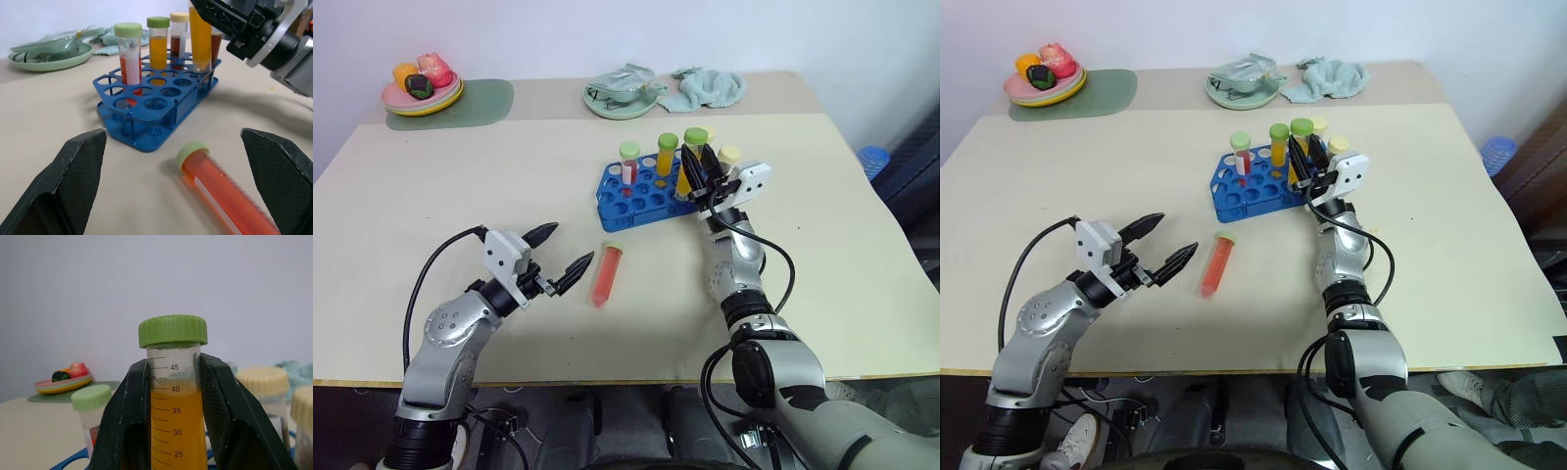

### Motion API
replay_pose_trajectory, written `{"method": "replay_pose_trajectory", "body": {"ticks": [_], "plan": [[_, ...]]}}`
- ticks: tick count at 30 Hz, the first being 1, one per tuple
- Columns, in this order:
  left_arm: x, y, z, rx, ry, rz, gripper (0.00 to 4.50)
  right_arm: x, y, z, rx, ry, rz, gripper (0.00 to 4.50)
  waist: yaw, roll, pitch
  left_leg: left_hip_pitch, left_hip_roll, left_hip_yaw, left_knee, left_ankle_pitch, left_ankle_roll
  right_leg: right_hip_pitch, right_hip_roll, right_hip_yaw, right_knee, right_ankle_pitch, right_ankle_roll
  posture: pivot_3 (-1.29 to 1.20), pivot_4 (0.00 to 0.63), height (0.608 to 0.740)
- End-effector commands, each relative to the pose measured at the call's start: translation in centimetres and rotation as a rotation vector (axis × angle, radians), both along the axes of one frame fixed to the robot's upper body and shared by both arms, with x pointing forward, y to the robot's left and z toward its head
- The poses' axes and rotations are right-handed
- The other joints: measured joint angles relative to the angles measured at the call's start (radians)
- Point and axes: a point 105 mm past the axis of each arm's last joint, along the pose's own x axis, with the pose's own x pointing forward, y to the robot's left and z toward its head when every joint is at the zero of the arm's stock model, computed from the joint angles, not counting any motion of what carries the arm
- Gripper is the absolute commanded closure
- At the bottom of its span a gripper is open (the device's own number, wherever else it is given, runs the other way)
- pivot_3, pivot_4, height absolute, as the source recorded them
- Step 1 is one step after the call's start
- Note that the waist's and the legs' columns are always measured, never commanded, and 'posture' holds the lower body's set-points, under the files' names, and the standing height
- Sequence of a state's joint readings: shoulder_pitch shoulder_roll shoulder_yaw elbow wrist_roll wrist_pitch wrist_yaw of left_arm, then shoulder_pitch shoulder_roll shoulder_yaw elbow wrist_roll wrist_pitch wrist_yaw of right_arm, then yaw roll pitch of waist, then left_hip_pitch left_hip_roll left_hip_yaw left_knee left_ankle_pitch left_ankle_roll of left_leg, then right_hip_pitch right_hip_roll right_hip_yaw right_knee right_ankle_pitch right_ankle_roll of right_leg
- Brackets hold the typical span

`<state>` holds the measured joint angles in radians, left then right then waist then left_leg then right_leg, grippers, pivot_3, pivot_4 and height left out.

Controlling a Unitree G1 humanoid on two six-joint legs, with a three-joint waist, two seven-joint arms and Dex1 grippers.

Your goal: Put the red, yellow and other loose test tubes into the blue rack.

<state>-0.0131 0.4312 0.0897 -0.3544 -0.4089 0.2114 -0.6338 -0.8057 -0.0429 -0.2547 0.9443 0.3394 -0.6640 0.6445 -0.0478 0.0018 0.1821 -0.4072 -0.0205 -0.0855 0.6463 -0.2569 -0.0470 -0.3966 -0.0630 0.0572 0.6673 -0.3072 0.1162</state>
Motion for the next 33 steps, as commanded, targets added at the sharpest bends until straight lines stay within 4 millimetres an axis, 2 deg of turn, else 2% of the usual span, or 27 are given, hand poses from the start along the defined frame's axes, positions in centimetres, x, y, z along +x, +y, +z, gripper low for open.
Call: {"method": "replay_pose_trajectory", "body": {"ticks": [1, 14, 28, 30, 31, 33], "plan": [[-0.3, 0.3, 1.6, -0.003, -0.054, 0.002, 0.0, 0.2, 0.5, 1.4, 0.022, -0.042, 0.008, 3.68, 0.0, 0.0, 0.0, 0.0, 0.0, 0.0, 0.0, 0.0, 0.0, 0.0, 0.0, 0.0, 0.0, 0.0, 0.0, 0.0, 0.15, 0.74], [-1.5, 1.2, 2.3, 0.01, -0.044, 0.031, 0.0, 0.9, 1.2, -0.5, 0.05, 0.044, 0.016, 3.68, -0.003, 0.0, 0.0, 0.001, 0.0, 0.0, 0.0, 0.0, 0.0, 0.001, 0.0, 0.0, 0.0, 0.0, 0.0, 0.0, 0.15, 0.74], [-2.3, 1.8, 2.9, 0.017, -0.012, 0.021, 0.0, 0.4, 0.6, -3.8, 0.013, 0.116, -0.125, 3.68, -0.009, 0.0, 0.0, 0.002, 0.0, 0.0, -0.001, 0.0, 0.0, 0.003, 0.0, 0.0, 0.0, 0.0, 0.0, 0.0, 0.15, 0.74], [-2.3, 1.8, 2.9, 0.017, -0.007, 0.019, 0.0, 0.3, 0.7, -4.0, 0.009, 0.119, -0.135, 2.67, -0.009, 0.0, 0.0, 0.002, 0.0, 0.0, -0.001, 0.0, 0.0, 0.003, 0.0, 0.0, 0.0, 0.0, 0.0, 0.0, 0.15, 0.74], [-2.3, 1.8, 2.9, 0.016, -0.005, 0.02, 0.0, 0.3, 0.7, -4.2, 0.008, 0.124, -0.135, 2.39, -0.009, 0.0, -0.001, 0.002, 0.0, 0.0, -0.001, 0.0, 0.0, 0.003, 0.0, 0.0, 0.0, 0.0, 0.0, 0.0, 0.15, 0.74], [-2.4, 1.7, 2.8, 0.01, 0.001, 0.018, 0.0, 0.3, 0.6, -4.1, -0.008, 0.12, -0.168, 1.36, -0.01, 0.0, -0.001, 0.002, 0.0, 0.0, -0.001, 0.0, 0.0, 0.003, 0.0, 0.0, -0.001, 0.0, 0.0, 0.0, 0.15, 0.74]]}}
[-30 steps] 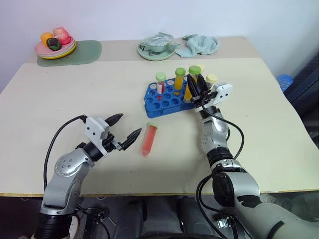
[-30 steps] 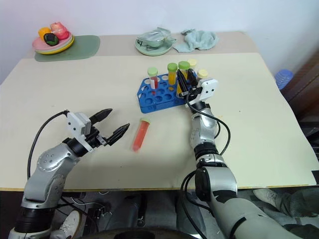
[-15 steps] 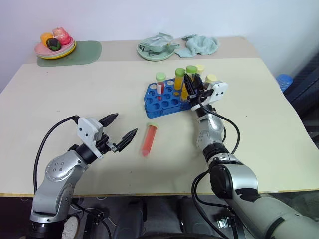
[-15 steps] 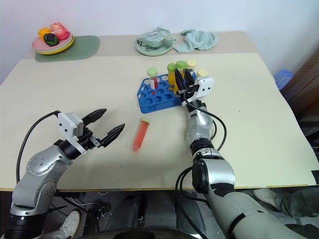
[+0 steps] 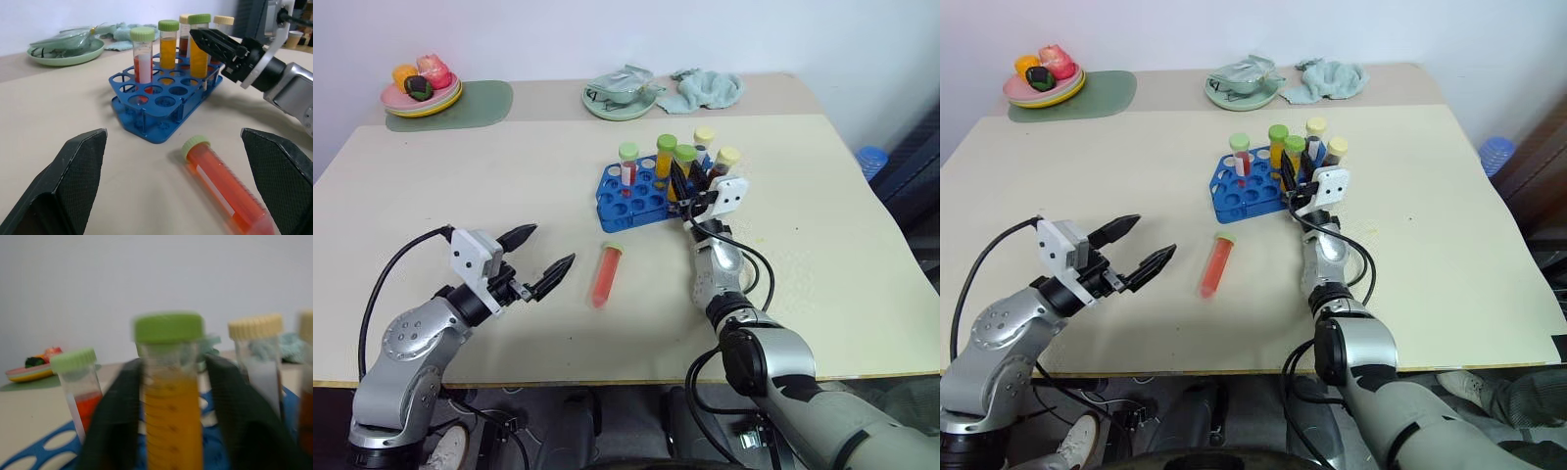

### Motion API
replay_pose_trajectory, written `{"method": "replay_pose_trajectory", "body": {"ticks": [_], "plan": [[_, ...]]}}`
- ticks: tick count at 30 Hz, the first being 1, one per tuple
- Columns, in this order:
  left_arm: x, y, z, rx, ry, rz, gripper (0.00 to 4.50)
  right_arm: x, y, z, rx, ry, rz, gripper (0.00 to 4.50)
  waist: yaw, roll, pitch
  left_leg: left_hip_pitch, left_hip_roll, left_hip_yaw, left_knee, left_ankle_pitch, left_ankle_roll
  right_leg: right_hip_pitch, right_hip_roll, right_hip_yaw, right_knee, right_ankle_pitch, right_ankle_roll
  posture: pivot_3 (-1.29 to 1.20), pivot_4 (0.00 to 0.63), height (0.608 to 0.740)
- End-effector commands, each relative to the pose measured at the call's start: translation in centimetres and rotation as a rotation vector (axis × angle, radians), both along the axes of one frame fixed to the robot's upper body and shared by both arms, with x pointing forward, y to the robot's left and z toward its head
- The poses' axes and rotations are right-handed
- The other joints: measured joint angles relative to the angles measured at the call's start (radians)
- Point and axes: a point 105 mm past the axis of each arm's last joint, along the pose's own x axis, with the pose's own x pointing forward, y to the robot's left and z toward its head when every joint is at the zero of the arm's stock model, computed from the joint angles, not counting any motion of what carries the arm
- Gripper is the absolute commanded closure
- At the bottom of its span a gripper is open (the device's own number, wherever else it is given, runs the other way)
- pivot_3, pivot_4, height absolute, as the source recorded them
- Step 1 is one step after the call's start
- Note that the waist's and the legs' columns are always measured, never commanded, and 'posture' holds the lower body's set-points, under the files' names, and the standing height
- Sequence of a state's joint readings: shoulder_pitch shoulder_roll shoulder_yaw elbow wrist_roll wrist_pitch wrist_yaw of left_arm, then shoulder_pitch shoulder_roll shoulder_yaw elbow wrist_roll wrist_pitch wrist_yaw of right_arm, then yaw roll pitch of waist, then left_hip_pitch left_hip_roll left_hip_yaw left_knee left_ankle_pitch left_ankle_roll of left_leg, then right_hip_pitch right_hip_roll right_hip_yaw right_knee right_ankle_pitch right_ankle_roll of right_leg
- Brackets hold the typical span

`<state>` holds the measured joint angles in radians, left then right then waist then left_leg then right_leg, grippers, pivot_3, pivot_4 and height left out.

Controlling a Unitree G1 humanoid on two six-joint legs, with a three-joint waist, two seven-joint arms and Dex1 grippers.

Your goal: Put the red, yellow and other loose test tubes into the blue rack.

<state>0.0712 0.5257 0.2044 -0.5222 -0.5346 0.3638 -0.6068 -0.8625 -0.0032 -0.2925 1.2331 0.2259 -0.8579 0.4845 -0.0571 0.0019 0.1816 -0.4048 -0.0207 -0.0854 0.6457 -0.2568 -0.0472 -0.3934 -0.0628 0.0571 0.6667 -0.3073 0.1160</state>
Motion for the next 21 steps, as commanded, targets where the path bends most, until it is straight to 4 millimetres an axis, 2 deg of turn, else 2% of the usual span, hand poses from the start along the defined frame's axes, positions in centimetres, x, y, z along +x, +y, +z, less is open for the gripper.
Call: {"method": "replay_pose_trajectory", "body": {"ticks": [1, 7, 12, 15, 17, 21], "plan": [[-0.4, -0.2, 1.0, -0.005, -0.037, -0.011, 0.0, -0.1, -0.3, -0.2, -0.029, -0.002, -0.063, 0.93, 0.0, 0.0, 0.0, 0.0, 0.0, 0.0, 0.0, 0.0, 0.0, 0.0, 0.0, 0.0, 0.0, 0.0, 0.0, 0.0, 0.15, 0.74], [-0.1, -1.0, 0.2, -0.042, 0.014, -0.024, 0.0, -0.3, 0.1, 3.7, -0.115, -0.168, -0.057, 0.93, -0.001, 0.0, 0.0, 0.0, 0.0, 0.0, 0.0, 0.0, 0.0, 0.0, 0.0, 0.0, 0.0, 0.0, 0.0, 0.0, 0.15, 0.74], [0.2, -1.8, -0.2, -0.017, 0.042, -0.033, 0.0, -1.7, 0.7, 4.7, -0.194, -0.24, 0.079, 0.93, -0.01, 0.0, 0.0, 0.0, 0.0, 0.0, 0.0, 0.0, 0.0, 0.0, 0.0, 0.0, 0.0, 0.0, 0.0, 0.0, 0.15, 0.74], [0.6, -2.1, -0.3, 0.006, 0.054, -0.025, 0.0, -2.7, -0.5, 4.1, -0.243, -0.199, 0.116, 0.93, -0.009, 0.0, 0.0, 0.0, 0.001, -0.001, 0.0, 0.0, 0.0, 0.0, 0.0, 0.0, 0.001, 0.0, 0.0, 0.0, 0.15, 0.74], [1.1, -2.2, -0.3, 0.012, 0.051, -0.015, 0.0, -3.7, -2.0, 3.7, -0.286, -0.156, 0.115, 0.93, 0.0, 0.0, 0.0, 0.0, 0.0, -0.002, 0.0, 0.0, 0.0, 0.0, 0.0, 0.0, 0.0, 0.0, 0.0, 0.0, 0.15, 0.74], [2.4, -2.2, -0.3, 0.034, 0.062, 0.07, 0.0, -6.9, -5.2, 2.6, -0.393, -0.007, 0.177, 0.93, 0.016, 0.0, 0.0, -0.001, 0.0, -0.002, 0.0, 0.0, 0.0, 0.0, -0.001, 0.0, 0.0, 0.0, 0.0, 0.0, 0.15, 0.74]]}}
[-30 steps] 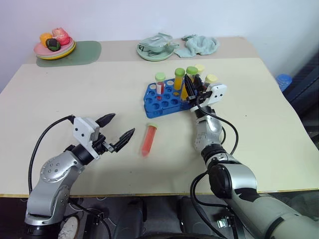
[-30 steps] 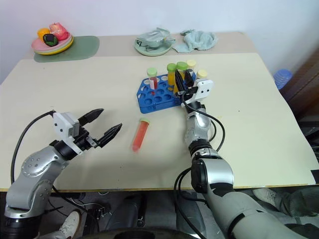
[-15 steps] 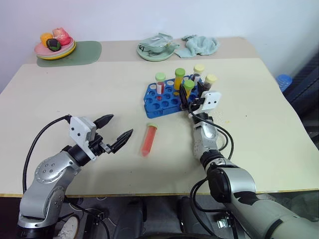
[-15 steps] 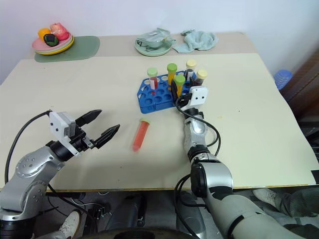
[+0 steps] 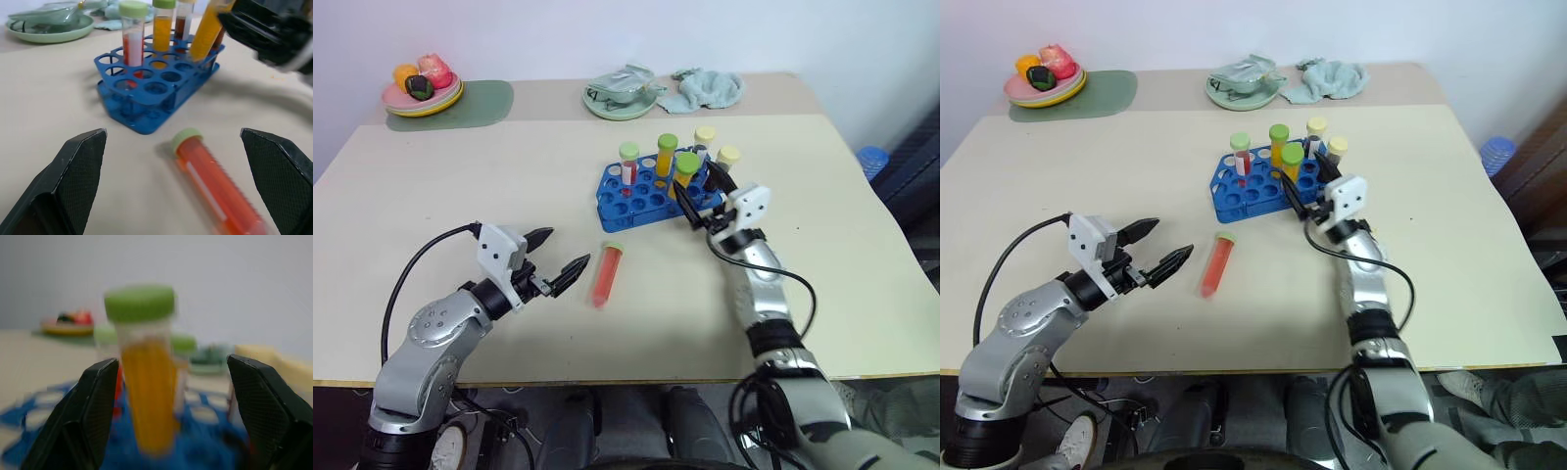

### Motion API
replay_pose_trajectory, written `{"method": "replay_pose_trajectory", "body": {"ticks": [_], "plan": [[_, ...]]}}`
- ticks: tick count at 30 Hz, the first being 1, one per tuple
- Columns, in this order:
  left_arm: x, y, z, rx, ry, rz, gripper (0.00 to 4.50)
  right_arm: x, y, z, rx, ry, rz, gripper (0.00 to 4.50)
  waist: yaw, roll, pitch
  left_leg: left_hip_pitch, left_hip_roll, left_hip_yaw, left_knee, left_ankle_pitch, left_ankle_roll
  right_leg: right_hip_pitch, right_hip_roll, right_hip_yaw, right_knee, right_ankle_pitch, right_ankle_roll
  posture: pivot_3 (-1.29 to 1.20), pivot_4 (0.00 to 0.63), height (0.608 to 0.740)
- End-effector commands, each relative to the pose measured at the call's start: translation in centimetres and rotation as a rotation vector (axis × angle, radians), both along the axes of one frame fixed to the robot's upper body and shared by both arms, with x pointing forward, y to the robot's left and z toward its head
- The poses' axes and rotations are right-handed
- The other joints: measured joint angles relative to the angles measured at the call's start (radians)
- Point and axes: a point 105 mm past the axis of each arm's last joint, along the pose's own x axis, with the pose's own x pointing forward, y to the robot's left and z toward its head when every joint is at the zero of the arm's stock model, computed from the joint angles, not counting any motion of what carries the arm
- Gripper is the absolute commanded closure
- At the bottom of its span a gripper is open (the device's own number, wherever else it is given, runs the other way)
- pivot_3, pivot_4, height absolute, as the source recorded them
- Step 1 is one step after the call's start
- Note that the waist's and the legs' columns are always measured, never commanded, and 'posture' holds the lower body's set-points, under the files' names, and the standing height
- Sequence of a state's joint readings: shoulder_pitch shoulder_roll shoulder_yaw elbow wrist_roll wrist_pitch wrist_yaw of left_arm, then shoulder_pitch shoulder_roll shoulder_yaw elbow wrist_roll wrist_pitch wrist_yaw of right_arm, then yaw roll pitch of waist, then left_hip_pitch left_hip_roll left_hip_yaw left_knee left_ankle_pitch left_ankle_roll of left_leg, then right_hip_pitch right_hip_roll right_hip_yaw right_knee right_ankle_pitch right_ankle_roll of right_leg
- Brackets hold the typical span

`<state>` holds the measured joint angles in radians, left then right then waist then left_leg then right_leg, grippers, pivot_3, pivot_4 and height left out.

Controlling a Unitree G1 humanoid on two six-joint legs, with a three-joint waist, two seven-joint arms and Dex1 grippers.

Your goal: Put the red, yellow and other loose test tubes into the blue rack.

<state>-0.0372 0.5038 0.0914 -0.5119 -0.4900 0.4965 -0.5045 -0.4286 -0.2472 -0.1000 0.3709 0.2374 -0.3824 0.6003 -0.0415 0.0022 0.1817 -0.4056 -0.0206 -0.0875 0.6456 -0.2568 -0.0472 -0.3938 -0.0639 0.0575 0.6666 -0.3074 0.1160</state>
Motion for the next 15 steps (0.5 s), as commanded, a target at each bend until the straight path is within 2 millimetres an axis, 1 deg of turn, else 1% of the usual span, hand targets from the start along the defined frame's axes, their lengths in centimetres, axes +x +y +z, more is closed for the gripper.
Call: {"method": "replay_pose_trajectory", "body": {"ticks": [1, 2, 5, 6, 7, 8, 9, 10, 12, 15], "plan": [[1.0, 0.0, 0.6, 0.017, -0.011, 0.075, 0.0, -2.5, -1.8, 1.2, -0.082, 0.07, 0.056, 0.93, 0.004, 0.0, 0.0, 0.0, 0.0, 0.0, 0.0, 0.0, 0.0, 0.0, 0.0, 0.0, 0.0, 0.0, 0.0, 0.0, 0.15, 0.74], [1.2, 0.0, 0.6, 0.017, -0.003, 0.085, 0.0, -3.1, -2.2, 1.0, -0.102, 0.104, 0.061, 0.93, 0.006, 0.0, 0.0, 0.0, 0.0, 0.0, 0.0, 0.0, 0.0, 0.0, -0.001, 0.0, -0.001, 0.0, 0.0, 0.0, 0.15, 0.74], [1.4, 0.1, 0.5, 0.024, 0.009, 0.09, 0.0, -4.0, -2.5, 1.0, -0.112, 0.163, 0.073, 0.93, -0.007, -0.001, 0.0, 0.001, -0.001, 0.001, 0.0, 0.0, 0.0, 0.001, 0.0, 0.001, -0.001, 0.0, 0.0, 0.0, 0.15, 0.74], [1.8, -0.3, 0.8, 0.021, -0.006, 0.091, 0.0, -4.6, -4.0, 1.4, -0.13, 0.191, 0.067, 0.93, -0.006, -0.001, 0.0, 0.002, 0.0, 0.002, 0.0, 0.0, 0.001, 0.001, 0.002, 0.001, -0.001, 0.0, 0.0, 0.0, 0.15, 0.74], [2.1, -0.6, 1.0, 0.019, -0.017, 0.091, 0.0, -5.1, -5.0, 1.7, -0.143, 0.211, 0.064, 0.93, -0.001, 0.0, 0.0, 0.002, 0.0, 0.001, -0.001, 0.0, 0.001, 0.001, 0.002, 0.001, 0.0, 0.0, 0.0, 0.0, 0.15, 0.74], [2.5, -0.7, 0.8, 0.04, 0.002, 0.112, 0.0, -5.4, -5.9, 2.2, -0.162, 0.221, 0.054, 0.93, 0.004, 0.0, 0.0, 0.002, 0.0, 0.002, -0.001, 0.0, 0.001, 0.001, 0.002, 0.001, 0.0, 0.0, 0.0, 0.0, 0.15, 0.74], [2.7, -0.5, 0.6, 0.057, 0.017, 0.13, 0.0, -5.6, -6.2, 2.5, -0.175, 0.227, 0.048, 0.93, 0.007, 0.0, 0.0, 0.001, 0.0, 0.002, 0.0, 0.0, 0.001, 0.001, 0.002, 0.0, -0.001, 0.0, 0.0, 0.0, 0.15, 0.74], [2.7, -0.7, 0.4, 0.065, 0.033, 0.126, 0.0, -5.7, -6.4, 3.0, -0.179, 0.224, 0.05, 0.93, 0.008, -0.001, 0.0, 0.0, -0.001, 0.002, 0.001, 0.0, 0.001, 0.002, 0.001, 0.0, -0.002, 0.0, 0.0, 0.0, 0.15, 0.74], [2.7, -1.0, 0.1, 0.053, 0.048, 0.1, 0.0, -5.9, -6.3, 3.9, -0.165, 0.207, 0.068, 0.93, 0.005, -0.001, 0.0, 0.0, -0.001, 0.002, 0.001, -0.001, 0.001, 0.003, 0.0, 0.0, -0.002, 0.0, 0.0, 0.0, 0.15, 0.74], [2.5, -1.1, 0.0, 0.028, 0.049, 0.08, 0.0, -6.2, -5.0, 5.3, -0.108, 0.154, 0.122, 0.93, -0.002, -0.001, 0.0, 0.001, -0.001, 0.002, 0.001, -0.001, 0.001, 0.002, 0.001, 0.0, -0.002, 0.0, 0.0, 0.0, 0.15, 0.74]]}}
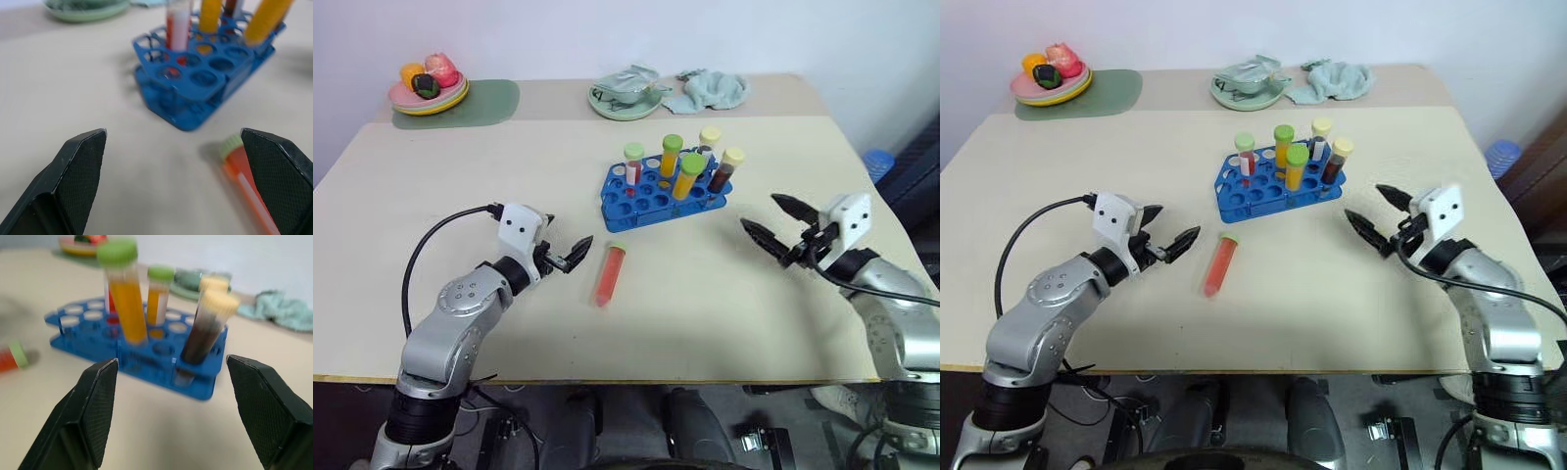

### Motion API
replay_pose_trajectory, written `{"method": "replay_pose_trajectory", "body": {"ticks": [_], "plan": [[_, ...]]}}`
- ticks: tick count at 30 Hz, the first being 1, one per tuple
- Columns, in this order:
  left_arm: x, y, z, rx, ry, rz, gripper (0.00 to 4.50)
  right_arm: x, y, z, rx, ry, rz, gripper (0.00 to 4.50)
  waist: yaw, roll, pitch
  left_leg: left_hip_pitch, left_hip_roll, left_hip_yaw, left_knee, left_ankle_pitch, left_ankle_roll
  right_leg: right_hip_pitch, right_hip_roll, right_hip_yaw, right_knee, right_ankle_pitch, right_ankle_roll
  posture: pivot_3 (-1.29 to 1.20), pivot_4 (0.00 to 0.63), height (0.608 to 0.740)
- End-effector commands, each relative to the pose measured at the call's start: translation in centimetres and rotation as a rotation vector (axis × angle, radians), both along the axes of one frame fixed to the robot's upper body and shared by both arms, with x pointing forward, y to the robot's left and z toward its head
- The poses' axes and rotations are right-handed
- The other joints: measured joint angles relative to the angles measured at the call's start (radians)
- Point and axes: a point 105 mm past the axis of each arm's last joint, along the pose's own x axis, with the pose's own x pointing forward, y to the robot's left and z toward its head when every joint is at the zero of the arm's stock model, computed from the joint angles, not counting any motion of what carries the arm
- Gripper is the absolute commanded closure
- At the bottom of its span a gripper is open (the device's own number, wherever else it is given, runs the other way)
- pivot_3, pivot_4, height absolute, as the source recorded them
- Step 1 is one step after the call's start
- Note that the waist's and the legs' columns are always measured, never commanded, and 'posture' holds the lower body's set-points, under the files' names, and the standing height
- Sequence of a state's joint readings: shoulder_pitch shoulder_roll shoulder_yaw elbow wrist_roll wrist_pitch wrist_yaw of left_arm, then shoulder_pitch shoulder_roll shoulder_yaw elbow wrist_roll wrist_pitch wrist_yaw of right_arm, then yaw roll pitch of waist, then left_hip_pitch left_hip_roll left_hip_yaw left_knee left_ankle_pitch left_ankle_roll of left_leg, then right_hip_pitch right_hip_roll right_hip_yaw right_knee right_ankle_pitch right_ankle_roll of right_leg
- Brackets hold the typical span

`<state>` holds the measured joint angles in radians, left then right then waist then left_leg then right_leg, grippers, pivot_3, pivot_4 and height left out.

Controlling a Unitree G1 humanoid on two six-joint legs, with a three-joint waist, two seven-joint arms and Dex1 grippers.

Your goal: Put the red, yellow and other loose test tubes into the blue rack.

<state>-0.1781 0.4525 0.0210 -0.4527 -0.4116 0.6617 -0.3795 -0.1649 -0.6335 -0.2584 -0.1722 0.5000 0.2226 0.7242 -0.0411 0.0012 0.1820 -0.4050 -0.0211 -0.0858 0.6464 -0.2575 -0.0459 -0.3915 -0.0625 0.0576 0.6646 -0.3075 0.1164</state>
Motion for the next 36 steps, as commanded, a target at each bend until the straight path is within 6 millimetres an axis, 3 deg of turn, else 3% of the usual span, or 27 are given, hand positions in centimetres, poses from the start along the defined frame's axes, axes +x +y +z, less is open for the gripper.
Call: {"method": "replay_pose_trajectory", "body": {"ticks": [1, 6, 10, 15, 21, 36], "plan": [[-0.3, -0.2, 0.6, -0.014, -0.032, -0.015, 0.0, -0.8, 2.4, 3.1, 0.091, -0.109, 0.111, 0.93, -0.003, 0.0, 0.0, 0.0, 0.0, 0.0, 0.0, 0.0, 0.0, 0.0, 0.0, 0.0, 0.0, 0.0, 0.0, 0.0, 0.15, 0.74], [-0.5, 0.2, 0.5, 0.005, -0.05, -0.007, 0.0, -0.4, 5.0, 4.2, 0.137, -0.167, 0.179, 0.93, 0.001, 0.0, 0.0, 0.0, 0.0, 0.0, 0.0, 0.0, 0.0, 0.0, 0.0, 0.0, 0.0, 0.0, 0.0, 0.0, 0.15, 0.74], [-0.8, 0.6, 0.3, 0.018, -0.056, 0.029, 0.0, 2.8, 6.5, 5.2, 0.116, -0.253, 0.123, 0.93, -0.002, 0.0, 0.0, 0.0, 0.0, 0.0, 0.0, 0.0, 0.0, 0.0, -0.001, 0.0, 0.0, 0.0, 0.0, 0.0, 0.15, 0.74], [-1.4, 1.3, 0.3, 0.022, -0.054, 0.091, 0.0, 4.8, 7.3, 7.2, 0.135, -0.343, 0.113, 0.93, 0.003, 0.0, 0.0, -0.001, 0.0, 0.0, -0.001, 0.0, -0.001, -0.002, -0.001, 0.0, 0.0, 0.0, 0.0, 0.0, 0.15, 0.74], [-2.1, 1.4, 0.4, 0.022, -0.056, 0.131, 0.0, 8.0, 7.8, 4.7, -0.006, -0.347, 0.058, 0.93, 0.001, 0.0, 0.0, -0.001, 0.0, 0.0, 0.0, 0.0, -0.001, -0.002, -0.001, 0.0, 0.0, 0.0, 0.0, 0.0, 0.15, 0.74], [-2.3, 1.5, 1.0, 0.041, -0.078, 0.124, 0.0, 9.2, 7.9, 6.4, -0.025, -0.45, 0.031, 0.93, -0.002, 0.0, 0.0, -0.001, 0.0, 0.0, 0.0, 0.0, -0.001, -0.003, 0.0, 0.0, 0.001, 0.0, 0.0, 0.0, 0.15, 0.74]]}}
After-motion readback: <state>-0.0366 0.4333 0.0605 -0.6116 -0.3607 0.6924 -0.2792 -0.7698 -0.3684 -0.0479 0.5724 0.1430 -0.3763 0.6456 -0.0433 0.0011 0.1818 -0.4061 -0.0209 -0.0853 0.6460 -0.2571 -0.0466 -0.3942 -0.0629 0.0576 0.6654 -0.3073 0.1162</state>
